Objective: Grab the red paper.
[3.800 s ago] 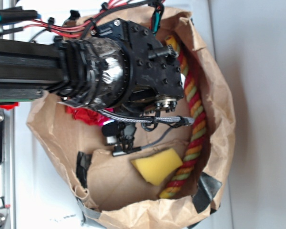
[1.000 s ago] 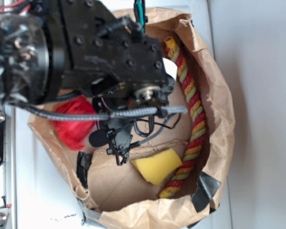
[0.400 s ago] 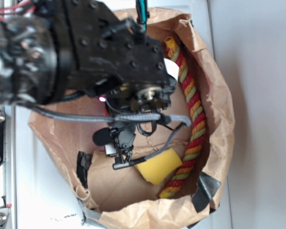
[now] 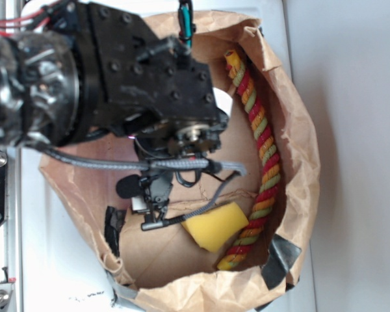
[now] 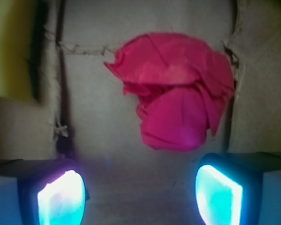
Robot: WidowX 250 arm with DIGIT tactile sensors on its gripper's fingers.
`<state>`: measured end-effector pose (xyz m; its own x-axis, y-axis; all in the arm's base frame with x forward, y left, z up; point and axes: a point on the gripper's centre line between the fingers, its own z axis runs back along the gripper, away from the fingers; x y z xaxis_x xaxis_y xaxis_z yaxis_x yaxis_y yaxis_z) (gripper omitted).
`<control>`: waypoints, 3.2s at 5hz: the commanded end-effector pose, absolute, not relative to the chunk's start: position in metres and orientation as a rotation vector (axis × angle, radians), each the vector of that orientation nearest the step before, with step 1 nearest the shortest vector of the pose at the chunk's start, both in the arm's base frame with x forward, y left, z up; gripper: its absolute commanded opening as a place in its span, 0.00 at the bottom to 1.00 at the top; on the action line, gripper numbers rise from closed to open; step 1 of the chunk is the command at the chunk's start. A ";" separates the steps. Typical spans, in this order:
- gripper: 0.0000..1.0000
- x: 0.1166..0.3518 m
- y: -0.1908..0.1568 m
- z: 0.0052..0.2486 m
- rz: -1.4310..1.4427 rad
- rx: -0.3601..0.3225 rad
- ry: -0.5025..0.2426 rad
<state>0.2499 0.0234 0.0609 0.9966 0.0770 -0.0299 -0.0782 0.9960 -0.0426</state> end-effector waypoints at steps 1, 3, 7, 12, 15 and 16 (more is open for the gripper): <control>1.00 0.263 0.043 0.064 0.158 -0.013 -0.016; 1.00 0.266 0.056 0.072 0.190 -0.025 -0.034; 1.00 0.282 0.060 0.076 0.210 -0.018 -0.067; 1.00 0.307 0.043 0.053 0.179 0.001 -0.027; 0.00 0.300 0.049 0.061 0.210 -0.025 -0.032; 0.00 0.291 0.048 0.078 0.198 -0.043 -0.070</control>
<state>0.2883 0.0445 0.0610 0.9814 0.1917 0.0030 -0.1914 0.9805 -0.0453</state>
